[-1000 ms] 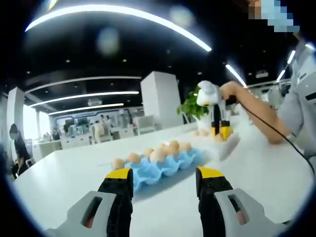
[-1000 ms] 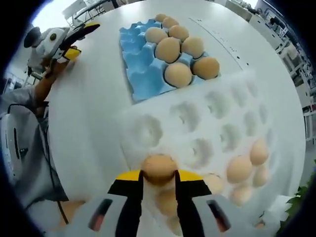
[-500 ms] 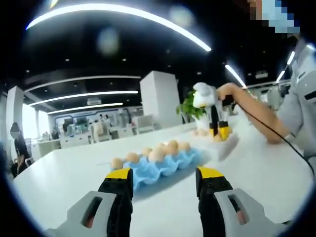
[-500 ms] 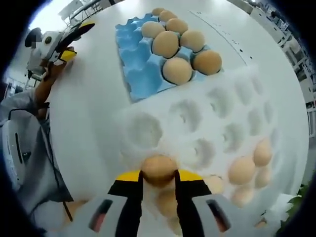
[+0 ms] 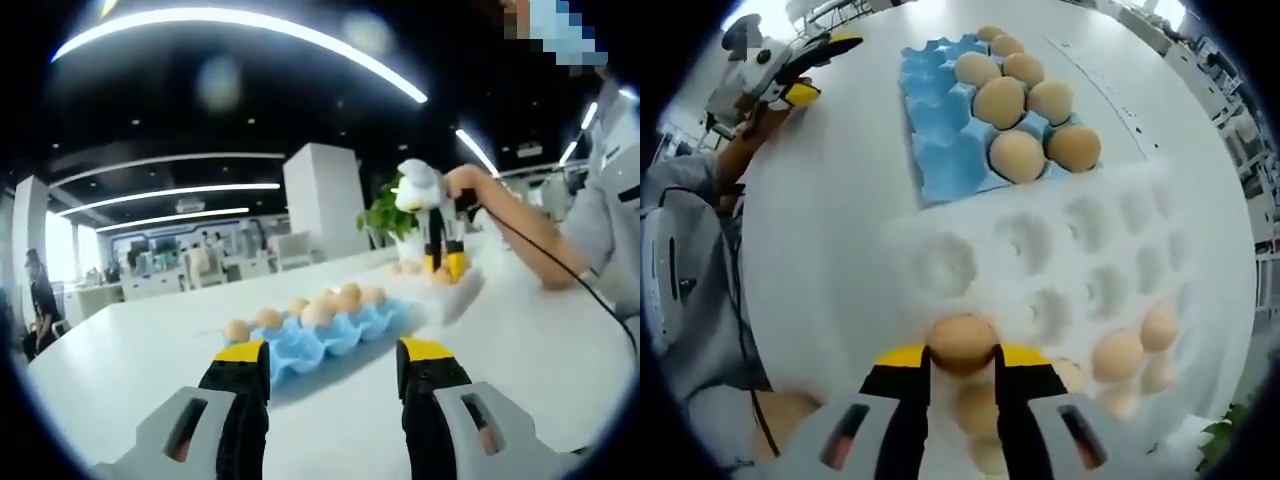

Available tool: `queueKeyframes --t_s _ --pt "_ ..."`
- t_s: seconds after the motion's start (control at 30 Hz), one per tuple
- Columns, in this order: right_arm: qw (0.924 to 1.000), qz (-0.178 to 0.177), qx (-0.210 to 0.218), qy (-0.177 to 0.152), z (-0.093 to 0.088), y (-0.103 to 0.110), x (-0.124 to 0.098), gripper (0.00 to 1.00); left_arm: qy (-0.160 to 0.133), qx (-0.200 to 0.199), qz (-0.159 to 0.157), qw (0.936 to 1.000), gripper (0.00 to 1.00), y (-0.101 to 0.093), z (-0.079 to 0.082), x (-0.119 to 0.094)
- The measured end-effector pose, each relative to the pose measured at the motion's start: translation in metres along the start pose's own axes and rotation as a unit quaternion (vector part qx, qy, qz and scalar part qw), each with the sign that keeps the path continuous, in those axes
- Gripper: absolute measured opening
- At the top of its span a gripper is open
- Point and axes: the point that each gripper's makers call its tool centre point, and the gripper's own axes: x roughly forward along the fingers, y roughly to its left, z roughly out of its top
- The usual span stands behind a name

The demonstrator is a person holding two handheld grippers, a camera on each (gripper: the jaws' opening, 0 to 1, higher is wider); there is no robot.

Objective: Pick up the eggs on the table and place them into the egg tray on the table

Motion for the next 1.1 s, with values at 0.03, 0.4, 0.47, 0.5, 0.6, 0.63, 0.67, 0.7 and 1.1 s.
queueKeyframes --t_s 0.03,0.4,0.47,0.5,0.6,0.63,0.67,0.7,1.1 --pt "1.0000 -0.003 -0.003 -0.002 0.001 0.000 -0.002 0.26 0.000 0.000 0.000 1.0000 0.51 0.000 0.000 0.000" --pt "0.9981 -0.036 -0.039 -0.032 0.014 -0.014 -0.019 0.26 -0.001 0.002 0.000 1.0000 0.51 0.001 0.001 -0.001" --pt "0.9977 -0.039 -0.042 -0.036 0.016 -0.014 -0.020 0.26 0.000 0.002 0.000 1.0000 0.51 0.001 0.001 -0.001" --pt "0.9972 -0.042 -0.048 -0.040 0.018 -0.014 -0.021 0.26 0.000 0.002 0.000 1.0000 0.51 0.001 0.001 -0.001" --pt "0.9963 -0.046 -0.058 -0.044 0.021 -0.014 -0.022 0.26 0.000 0.003 0.001 1.0000 0.51 0.001 0.001 0.000" --pt "0.9957 -0.049 -0.063 -0.047 0.023 -0.015 -0.023 0.26 0.000 0.003 0.001 1.0000 0.51 0.001 0.001 0.000" --pt "0.9954 -0.051 -0.065 -0.050 0.024 -0.014 -0.023 0.26 0.000 0.003 0.001 1.0000 0.51 0.001 0.001 0.000" --pt "0.9947 -0.053 -0.071 -0.053 0.026 -0.015 -0.024 0.26 -0.001 0.003 0.000 1.0000 0.51 0.001 0.001 0.000" --pt "0.9864 -0.066 -0.121 -0.089 0.046 -0.010 -0.027 0.26 0.000 0.003 0.001 1.0000 0.51 0.002 0.001 -0.001"
